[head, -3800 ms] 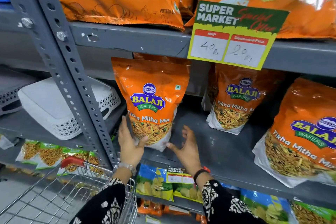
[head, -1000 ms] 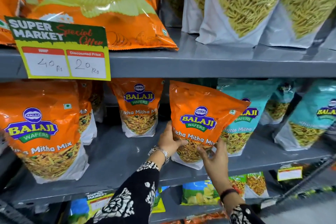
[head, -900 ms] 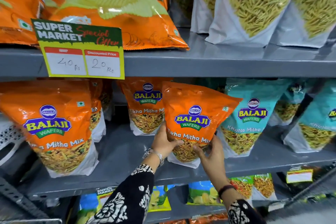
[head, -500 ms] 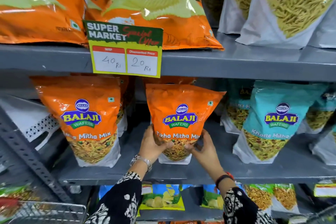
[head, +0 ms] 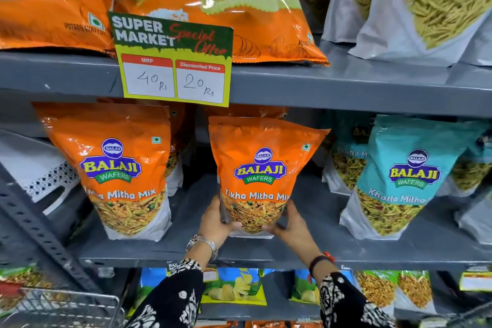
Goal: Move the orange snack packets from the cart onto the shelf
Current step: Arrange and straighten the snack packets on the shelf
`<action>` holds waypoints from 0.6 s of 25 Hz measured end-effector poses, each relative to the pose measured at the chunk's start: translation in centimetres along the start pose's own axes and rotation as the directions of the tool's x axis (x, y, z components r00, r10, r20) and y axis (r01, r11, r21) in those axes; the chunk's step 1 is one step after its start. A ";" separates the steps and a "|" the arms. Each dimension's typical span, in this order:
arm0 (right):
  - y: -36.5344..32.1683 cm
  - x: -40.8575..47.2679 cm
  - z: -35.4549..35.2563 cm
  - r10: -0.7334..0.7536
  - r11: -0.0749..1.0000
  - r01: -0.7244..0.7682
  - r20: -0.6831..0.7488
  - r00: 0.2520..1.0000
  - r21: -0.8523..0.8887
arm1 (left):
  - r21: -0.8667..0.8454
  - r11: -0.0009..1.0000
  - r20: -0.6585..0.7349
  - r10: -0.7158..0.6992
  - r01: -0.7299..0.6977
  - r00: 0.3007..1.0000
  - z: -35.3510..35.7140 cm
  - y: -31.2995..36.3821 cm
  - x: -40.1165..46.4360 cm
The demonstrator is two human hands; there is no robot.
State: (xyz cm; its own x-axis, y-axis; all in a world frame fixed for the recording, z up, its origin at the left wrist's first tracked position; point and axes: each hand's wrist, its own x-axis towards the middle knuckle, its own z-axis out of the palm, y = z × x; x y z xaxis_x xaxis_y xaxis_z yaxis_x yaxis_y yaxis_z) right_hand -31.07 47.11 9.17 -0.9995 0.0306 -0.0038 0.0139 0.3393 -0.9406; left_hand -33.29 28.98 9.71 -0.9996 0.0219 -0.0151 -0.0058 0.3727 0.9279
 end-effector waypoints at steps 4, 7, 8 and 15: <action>0.2 0.0 0.2 0.000 1.000 0.000 0.018 1.000 -0.002 | 0.016 1.000 -0.004 0.016 -0.016 1.000 -0.3 -0.4 -0.1; 0.4 -0.1 0.4 0.000 1.000 0.000 0.013 1.000 0.003 | 0.031 0.999 0.008 0.011 -0.011 1.000 -0.6 -0.7 -0.2; 0.5 -0.1 0.4 0.000 1.000 0.000 0.012 1.000 0.012 | 0.035 0.999 0.006 0.005 -0.005 1.000 -0.6 -0.8 -0.2; 0.9 -0.2 0.4 0.035 0.999 -0.033 0.072 0.997 -0.026 | 0.014 0.998 0.108 -0.066 0.065 0.992 -0.5 -1.3 -0.6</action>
State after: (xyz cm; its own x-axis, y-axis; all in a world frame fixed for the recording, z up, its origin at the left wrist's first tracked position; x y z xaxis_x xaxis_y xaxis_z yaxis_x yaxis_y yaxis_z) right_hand -30.82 47.01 8.21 -0.9978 -0.0258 -0.0612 0.0477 0.3627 -0.9307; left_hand -32.74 27.98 8.72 -0.9884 0.0975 -0.1162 -0.0700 0.3866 0.9196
